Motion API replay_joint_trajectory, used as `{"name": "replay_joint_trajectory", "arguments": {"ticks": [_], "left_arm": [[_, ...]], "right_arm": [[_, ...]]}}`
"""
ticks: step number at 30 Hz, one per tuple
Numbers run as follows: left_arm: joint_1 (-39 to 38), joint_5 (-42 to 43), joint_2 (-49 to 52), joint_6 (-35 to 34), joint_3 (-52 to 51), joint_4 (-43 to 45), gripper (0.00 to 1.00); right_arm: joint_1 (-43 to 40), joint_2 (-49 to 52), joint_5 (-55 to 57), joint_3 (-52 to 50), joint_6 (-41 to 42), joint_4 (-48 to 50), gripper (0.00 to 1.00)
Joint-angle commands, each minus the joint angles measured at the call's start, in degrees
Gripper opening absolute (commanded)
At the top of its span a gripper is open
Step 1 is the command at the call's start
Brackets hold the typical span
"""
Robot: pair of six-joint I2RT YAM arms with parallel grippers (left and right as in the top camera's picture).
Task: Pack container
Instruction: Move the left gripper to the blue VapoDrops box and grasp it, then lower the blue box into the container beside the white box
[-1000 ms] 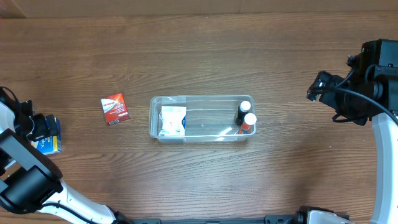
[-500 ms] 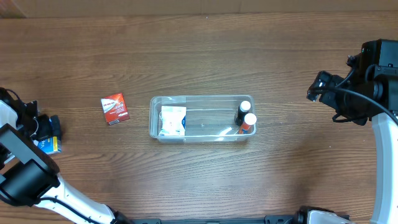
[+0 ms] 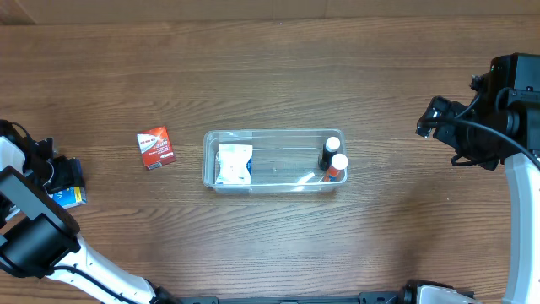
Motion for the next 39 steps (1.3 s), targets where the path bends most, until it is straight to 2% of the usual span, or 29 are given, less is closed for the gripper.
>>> {"name": "replay_joint_trajectory", "arguments": {"ticks": [1, 7, 12, 16, 20, 26, 32, 39], "left_arm": [[0.0, 0.5, 0.8, -2.1, 0.3, -0.5, 0.72], [-0.1, 0.9, -1.7, -6.6, 2.4, -2.5, 0.71], [-2.4, 6.4, -11.6, -10.8, 4.7, -4.6, 0.68], [-7.4, 6.9, -20.5, -13.2, 4.7, -5.7, 0.67], [-16.6, 6.6, -30.1, -14.5, 4.7, -7.2, 0.65], [-34.2, 6.2, -38.4, -18.9, 4.7, -12.1, 0.56], [-50.9, 6.2, -38.2, -31.3, 4.6, -15.3, 0.55], [-64.2, 6.2, -34.0, -42.3, 4.6, -14.8, 0.56]], "right_arm": [[0.0, -0.6, -0.1, -0.1, -0.3, 0.3, 1.0], [0.0, -0.6, 0.0, -0.1, -0.3, 0.3, 1.0], [0.0, -0.6, -0.1, -0.1, -0.2, 0.3, 1.0], [0.0, -0.6, -0.1, -0.1, -0.2, 0.3, 1.0], [0.0, -0.6, -0.1, -0.1, -0.2, 0.1, 1.0], [0.0, -0.6, -0.1, -0.1, -0.2, -0.2, 1.0], [0.0, -0.6, -0.2, -0.1, -0.2, -0.6, 1.0], [0.0, -0.6, -1.0, -0.1, -0.2, -0.8, 1.0]]}}
